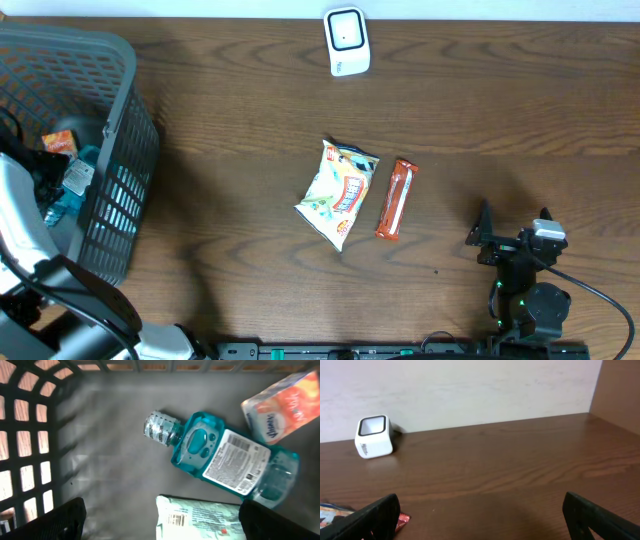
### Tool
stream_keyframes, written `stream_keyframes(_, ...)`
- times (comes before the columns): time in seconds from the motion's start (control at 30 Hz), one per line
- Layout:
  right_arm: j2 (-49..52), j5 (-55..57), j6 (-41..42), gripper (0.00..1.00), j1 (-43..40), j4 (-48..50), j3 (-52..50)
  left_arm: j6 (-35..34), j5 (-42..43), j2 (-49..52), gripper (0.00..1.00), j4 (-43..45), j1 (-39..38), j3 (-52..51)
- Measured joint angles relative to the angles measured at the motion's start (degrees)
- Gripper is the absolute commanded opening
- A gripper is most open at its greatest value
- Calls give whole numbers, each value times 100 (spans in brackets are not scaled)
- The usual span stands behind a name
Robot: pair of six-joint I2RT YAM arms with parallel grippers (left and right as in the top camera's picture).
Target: Scan the item barcode
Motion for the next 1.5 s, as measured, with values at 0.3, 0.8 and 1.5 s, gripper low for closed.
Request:
stream_keyframes(0.3,0,0,0,99,0,0,0,2,0,402,98,7,0,0)
stream_keyframes(0.8,0,0,0,99,0,0,-2,2,0,581,98,157,0,0)
stream_keyframes(1.5,0,0,0,99,0,0,0,-284,1071,1303,98,74,-2,-131)
